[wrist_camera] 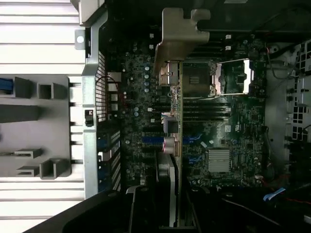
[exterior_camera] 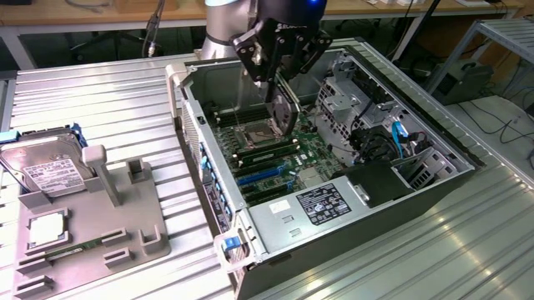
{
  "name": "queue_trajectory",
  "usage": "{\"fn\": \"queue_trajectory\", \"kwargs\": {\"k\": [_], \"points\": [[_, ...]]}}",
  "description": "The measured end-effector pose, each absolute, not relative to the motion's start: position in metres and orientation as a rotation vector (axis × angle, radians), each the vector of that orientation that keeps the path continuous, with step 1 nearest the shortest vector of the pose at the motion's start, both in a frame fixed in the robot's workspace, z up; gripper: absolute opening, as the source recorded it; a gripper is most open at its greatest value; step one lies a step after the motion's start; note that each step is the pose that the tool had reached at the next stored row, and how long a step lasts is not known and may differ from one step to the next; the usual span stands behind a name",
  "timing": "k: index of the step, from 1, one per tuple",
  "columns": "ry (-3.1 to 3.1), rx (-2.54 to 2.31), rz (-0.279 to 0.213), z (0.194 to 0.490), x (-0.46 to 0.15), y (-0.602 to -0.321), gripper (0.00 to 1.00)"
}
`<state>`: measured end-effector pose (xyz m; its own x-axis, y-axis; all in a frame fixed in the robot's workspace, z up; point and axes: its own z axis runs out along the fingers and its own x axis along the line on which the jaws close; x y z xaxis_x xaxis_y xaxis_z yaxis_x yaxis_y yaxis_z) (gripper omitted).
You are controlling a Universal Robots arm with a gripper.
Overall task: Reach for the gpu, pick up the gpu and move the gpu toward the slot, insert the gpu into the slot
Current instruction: 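Pick up the gpu and move the gpu toward the slot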
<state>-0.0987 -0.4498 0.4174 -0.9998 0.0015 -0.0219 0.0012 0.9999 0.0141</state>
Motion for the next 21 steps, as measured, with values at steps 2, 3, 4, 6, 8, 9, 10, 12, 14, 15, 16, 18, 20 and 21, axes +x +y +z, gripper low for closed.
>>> {"fn": "queue_trajectory", "kwargs": {"k": [2,3,4,6,8,9,10,12,14,15,16,18,20,21], "points": [[3.119,0.002,0.022,0.417,-0.089,-0.45,0.28],[3.119,0.002,0.022,0.417,-0.084,-0.45,0.28],[3.119,0.002,0.022,0.417,-0.08,-0.45,0.28],[3.119,0.002,0.022,0.416,-0.067,-0.45,0.28],[3.118,0.002,0.022,0.415,-0.057,-0.45,0.28],[3.118,0.002,0.022,0.415,-0.053,-0.45,0.28],[3.118,0.002,0.022,0.415,-0.048,-0.45,0.28],[3.117,0.002,0.022,0.414,-0.038,-0.45,0.28],[3.117,0.002,0.022,0.414,-0.029,-0.45,0.28],[3.117,0.002,0.022,0.413,-0.025,-0.45,0.28],[3.116,0.002,0.022,0.413,-0.021,-0.45,0.28],[3.116,0.002,0.022,0.413,-0.008,-0.45,0.28],[3.115,0.002,0.022,0.412,0.0,-0.45,0.28],[3.115,0.002,0.022,0.412,0.001,-0.45,0.28]]}}
